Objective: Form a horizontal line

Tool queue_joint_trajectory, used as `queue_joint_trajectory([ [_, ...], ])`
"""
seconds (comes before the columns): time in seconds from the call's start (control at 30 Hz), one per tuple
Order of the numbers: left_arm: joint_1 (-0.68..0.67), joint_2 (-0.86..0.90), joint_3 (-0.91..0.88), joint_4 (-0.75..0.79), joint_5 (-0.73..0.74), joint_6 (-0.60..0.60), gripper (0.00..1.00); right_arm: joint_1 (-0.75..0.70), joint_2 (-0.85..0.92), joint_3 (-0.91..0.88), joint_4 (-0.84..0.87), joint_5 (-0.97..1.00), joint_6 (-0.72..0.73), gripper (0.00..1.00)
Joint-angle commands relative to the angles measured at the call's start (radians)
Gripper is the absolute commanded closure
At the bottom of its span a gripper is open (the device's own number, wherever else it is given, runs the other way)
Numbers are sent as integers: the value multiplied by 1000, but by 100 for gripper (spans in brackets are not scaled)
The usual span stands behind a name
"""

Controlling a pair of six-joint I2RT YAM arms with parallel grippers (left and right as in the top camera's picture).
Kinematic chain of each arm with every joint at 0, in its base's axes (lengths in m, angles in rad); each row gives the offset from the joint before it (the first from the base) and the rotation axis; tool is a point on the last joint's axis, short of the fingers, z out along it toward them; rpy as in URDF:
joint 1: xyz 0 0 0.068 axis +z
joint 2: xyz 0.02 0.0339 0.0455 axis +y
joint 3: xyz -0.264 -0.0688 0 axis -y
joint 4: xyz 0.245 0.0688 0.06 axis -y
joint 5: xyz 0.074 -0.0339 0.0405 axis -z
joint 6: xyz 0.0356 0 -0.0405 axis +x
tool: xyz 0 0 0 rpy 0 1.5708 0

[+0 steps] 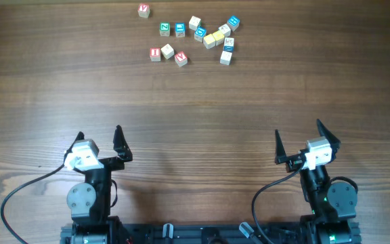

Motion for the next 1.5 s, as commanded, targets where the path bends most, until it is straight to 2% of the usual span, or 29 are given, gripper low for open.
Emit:
queue_joint_trajectory([
  [0.0,-5,-5,-3,-2,-6,16,0,-6,-10,-6,3,13,-2,0],
  [1.47,-5,-5,-3,-2,-6,16,0,-6,-10,-6,3,13,-2,0],
])
